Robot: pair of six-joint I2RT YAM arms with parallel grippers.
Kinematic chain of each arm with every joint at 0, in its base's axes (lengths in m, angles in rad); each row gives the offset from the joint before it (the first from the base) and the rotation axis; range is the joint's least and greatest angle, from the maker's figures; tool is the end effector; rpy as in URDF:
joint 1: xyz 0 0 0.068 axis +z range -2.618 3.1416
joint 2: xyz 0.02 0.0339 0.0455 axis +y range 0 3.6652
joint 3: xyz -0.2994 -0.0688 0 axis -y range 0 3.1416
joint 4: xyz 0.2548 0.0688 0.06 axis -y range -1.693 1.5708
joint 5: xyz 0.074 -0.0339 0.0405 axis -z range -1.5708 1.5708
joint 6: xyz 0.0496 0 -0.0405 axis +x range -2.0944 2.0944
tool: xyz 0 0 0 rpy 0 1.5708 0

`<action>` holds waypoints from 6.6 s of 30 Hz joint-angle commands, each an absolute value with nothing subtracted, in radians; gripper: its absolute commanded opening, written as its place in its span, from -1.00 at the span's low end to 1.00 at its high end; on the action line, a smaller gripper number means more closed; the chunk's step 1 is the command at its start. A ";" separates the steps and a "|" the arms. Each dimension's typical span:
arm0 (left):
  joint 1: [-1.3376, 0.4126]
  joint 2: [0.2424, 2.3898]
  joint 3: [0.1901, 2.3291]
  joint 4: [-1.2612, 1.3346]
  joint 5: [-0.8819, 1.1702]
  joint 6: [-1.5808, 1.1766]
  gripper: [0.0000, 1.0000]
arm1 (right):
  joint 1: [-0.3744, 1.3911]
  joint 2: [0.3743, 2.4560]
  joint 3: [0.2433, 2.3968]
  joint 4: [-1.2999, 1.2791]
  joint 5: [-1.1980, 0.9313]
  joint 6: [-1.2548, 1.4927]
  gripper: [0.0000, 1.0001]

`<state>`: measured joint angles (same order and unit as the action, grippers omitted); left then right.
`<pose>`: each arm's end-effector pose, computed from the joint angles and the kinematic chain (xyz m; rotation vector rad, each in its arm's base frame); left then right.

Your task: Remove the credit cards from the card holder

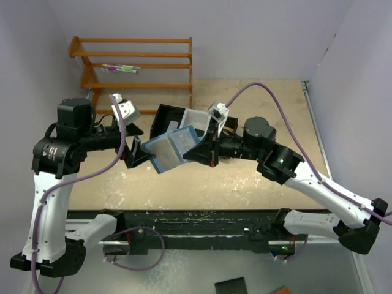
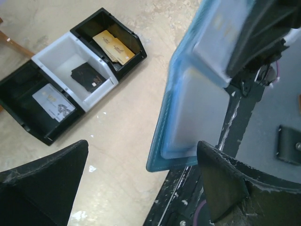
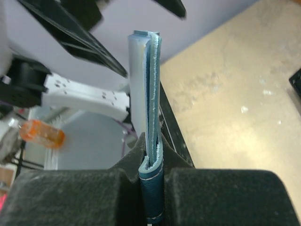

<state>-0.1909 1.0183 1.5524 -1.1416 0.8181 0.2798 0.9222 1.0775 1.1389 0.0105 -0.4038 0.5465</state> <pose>0.1308 -0.0622 0.4881 0.9158 1.8570 -0.8276 0.1344 0.2095 0.4613 -0.6675 1.5598 1.4450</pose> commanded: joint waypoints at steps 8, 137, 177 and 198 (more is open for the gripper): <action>-0.189 1.030 1.606 -1.301 0.967 0.507 0.99 | 0.926 1.269 1.411 -0.459 -0.548 0.232 -1.00; -0.184 1.010 1.359 -0.664 0.951 -0.337 -1.00 | 0.732 1.077 1.177 0.252 -0.616 0.879 0.16; -0.158 0.975 1.269 -0.228 1.170 -0.828 -1.00 | 0.831 1.190 0.971 0.725 -0.471 1.034 -0.14; -0.156 0.969 1.276 -0.228 1.189 -0.827 -1.00 | 0.832 1.185 0.891 0.932 -0.522 1.131 -1.00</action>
<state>-0.1638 0.9821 1.2629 -0.2684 1.1591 -0.8124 0.8318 1.2346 0.9119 0.8467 -0.5167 1.1221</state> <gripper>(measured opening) 0.095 0.006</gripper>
